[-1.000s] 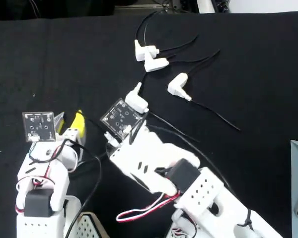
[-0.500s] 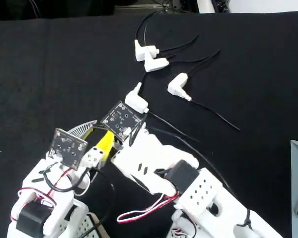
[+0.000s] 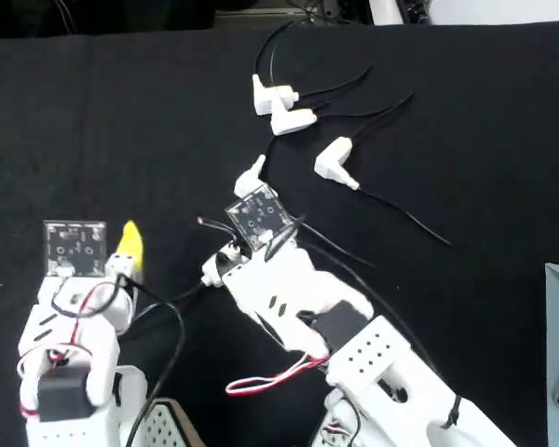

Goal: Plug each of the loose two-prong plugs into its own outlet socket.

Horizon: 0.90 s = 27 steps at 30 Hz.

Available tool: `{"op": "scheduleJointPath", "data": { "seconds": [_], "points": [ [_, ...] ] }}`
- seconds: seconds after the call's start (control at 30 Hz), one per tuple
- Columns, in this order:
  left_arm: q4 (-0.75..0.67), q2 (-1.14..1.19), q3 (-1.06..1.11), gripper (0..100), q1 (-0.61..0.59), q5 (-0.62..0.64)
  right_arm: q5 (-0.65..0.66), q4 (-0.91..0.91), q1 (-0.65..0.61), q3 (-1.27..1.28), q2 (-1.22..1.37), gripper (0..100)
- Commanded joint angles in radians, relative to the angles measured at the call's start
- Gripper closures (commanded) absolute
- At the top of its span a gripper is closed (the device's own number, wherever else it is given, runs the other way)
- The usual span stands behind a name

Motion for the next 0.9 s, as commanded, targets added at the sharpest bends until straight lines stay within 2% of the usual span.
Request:
{"op": "scheduleJointPath", "data": {
  "seconds": [0.0,0.17,0.37,0.5,0.87],
  "points": [
    [-0.112,0.003,0.12,85,-0.107,0.035,-0.018,-0.176,0.021,0.048,-0.019,98.7],
    [-0.144,0.003,0.162,85,-0.128,0.083,-0.023,-0.253,0.031,0.059,0.068,98.7],
    [-0.144,0.003,0.168,85,-0.128,0.083,-0.026,-0.347,0.109,-0.042,0.341,98.7],
    [-0.143,0.003,0.171,85,-0.128,0.081,-0.038,-0.404,0.112,-0.074,0.473,98.7],
    [-0.143,0.005,0.171,85,-0.128,0.081,-0.044,-0.456,0.11,-0.073,0.555,98.7]
  ]
}}
